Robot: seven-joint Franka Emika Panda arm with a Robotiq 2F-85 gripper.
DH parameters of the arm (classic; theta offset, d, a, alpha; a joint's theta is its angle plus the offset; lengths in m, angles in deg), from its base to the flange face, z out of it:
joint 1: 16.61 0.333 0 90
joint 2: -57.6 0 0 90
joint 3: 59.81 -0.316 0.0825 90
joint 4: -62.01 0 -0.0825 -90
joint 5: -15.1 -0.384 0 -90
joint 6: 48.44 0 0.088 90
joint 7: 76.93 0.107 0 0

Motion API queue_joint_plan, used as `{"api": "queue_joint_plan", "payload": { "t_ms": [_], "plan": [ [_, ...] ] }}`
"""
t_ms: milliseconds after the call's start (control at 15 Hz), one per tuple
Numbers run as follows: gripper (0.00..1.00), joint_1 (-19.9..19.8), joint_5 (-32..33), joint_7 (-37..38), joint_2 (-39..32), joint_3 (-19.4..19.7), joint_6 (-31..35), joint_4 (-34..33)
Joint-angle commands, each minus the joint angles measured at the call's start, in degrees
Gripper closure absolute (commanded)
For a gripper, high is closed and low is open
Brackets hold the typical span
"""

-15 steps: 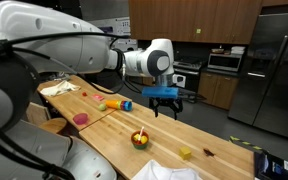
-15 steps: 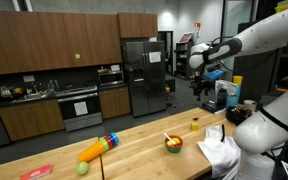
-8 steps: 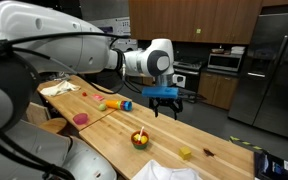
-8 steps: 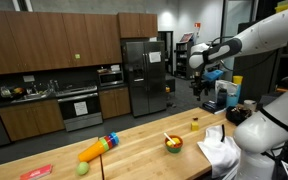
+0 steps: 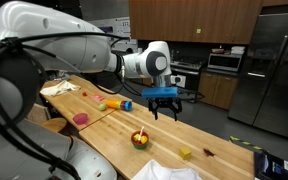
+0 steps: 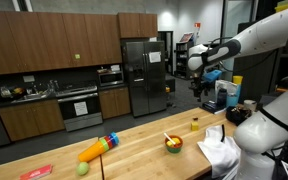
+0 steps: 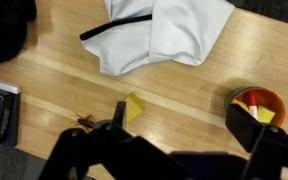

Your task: Move the yellow block on the table to the left.

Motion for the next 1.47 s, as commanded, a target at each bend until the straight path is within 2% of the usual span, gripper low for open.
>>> {"api": "queue_joint_plan", "payload": {
  "t_ms": [0, 400, 667, 1000, 1133, 1200, 1400],
  "plan": [
    [0.00, 0.2, 5.3, -0.6, -3.8, -1.3, -2.5, -0.9],
    [0.00, -1.5, 10.9, -0.3, -6.4, 0.8, -0.5, 0.7],
    [0.00, -3.3, 12.6, -0.4, -8.0, 4.1, 7.2, 2.8],
    [0.00, -7.3, 8.2, 5.1, -10.5, 8.4, 21.4, 5.8],
    [0.00, -7.5, 4.4, 3.6, -12.6, 9.2, 21.1, 4.9],
    [0.00, -7.9, 6.5, 3.5, -11.0, 8.0, 20.7, 5.8],
    [0.00, -8.0, 4.7, 3.5, -12.1, 8.3, 20.7, 5.6]
  ]
}}
